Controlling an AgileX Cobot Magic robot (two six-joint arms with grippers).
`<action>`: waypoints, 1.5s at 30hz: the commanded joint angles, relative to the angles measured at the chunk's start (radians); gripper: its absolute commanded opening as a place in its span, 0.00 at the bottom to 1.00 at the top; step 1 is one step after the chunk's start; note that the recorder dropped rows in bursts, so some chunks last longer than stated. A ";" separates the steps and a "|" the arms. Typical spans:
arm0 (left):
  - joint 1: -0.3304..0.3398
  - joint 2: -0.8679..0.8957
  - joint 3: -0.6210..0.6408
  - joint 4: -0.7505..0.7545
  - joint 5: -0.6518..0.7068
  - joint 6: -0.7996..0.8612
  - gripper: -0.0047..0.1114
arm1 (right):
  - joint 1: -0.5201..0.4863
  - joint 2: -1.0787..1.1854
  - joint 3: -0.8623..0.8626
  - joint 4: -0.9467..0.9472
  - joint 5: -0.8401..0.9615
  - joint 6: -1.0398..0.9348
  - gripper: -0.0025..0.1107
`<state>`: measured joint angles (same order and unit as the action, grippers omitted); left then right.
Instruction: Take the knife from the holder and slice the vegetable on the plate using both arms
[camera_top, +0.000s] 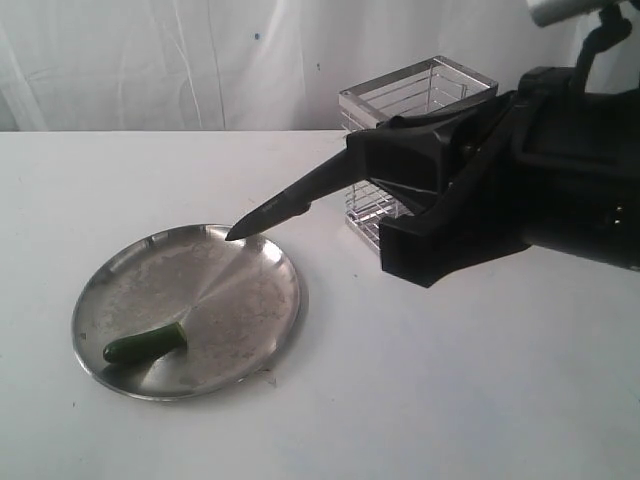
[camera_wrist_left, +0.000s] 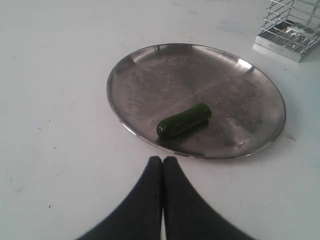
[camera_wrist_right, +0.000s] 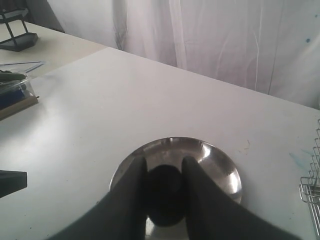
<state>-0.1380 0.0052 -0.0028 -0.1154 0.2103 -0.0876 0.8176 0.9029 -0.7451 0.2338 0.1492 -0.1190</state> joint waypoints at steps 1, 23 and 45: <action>-0.004 -0.005 0.003 -0.007 -0.029 -0.007 0.04 | 0.001 -0.006 0.002 0.013 -0.024 0.002 0.14; -0.037 -0.005 -0.169 -0.337 -0.045 -0.197 0.04 | 0.104 -0.006 -0.001 0.051 -0.222 -0.001 0.14; -0.085 1.029 -0.615 -1.629 -0.047 1.691 0.04 | 0.198 0.095 -0.062 0.036 -0.392 -0.020 0.14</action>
<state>-0.2181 0.9831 -0.5421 -1.7128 0.2692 1.5872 1.0120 0.9633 -0.7977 0.2743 -0.1674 -0.1190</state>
